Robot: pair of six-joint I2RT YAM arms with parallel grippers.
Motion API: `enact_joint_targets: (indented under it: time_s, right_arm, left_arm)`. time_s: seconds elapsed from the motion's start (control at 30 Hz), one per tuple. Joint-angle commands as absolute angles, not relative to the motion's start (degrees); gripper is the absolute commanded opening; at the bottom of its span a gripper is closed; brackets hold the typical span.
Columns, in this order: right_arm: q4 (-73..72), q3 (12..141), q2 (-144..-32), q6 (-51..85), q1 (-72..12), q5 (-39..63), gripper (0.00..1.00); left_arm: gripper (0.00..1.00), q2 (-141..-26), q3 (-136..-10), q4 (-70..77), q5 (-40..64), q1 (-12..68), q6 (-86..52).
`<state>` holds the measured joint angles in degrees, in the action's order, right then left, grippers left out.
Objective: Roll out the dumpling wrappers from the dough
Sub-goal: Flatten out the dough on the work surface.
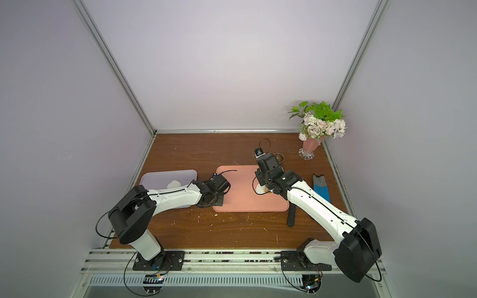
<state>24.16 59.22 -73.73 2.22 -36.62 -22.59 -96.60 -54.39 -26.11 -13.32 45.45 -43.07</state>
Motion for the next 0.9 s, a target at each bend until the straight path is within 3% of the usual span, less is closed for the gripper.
enact_joint_targets:
  time_s: [0.0, 0.47, 0.7, 0.87]
  right_arm:
    - [17.21, 55.36, -74.21, 0.96, -36.05, -16.86, 0.0]
    - [15.52, 52.11, -78.1, 5.41, -36.02, -5.55, 0.0]
    - [25.43, 58.98, -76.61, 5.55, -35.45, -20.86, 0.0]
    - [27.63, 62.53, -72.81, 3.65, -34.5, -24.87, 0.0]
  left_arm:
    - [0.0, -98.01, -53.57, -31.03, -14.24, 44.3, -43.07]
    - [0.0, -98.47, -53.55, -30.8, -14.28, 44.34, -42.94]
    - [0.0, -98.11, -53.27, -30.84, -14.33, 44.37, -43.04]
    - [0.0, -98.17, -53.08, -30.72, -14.41, 44.32, -43.07]
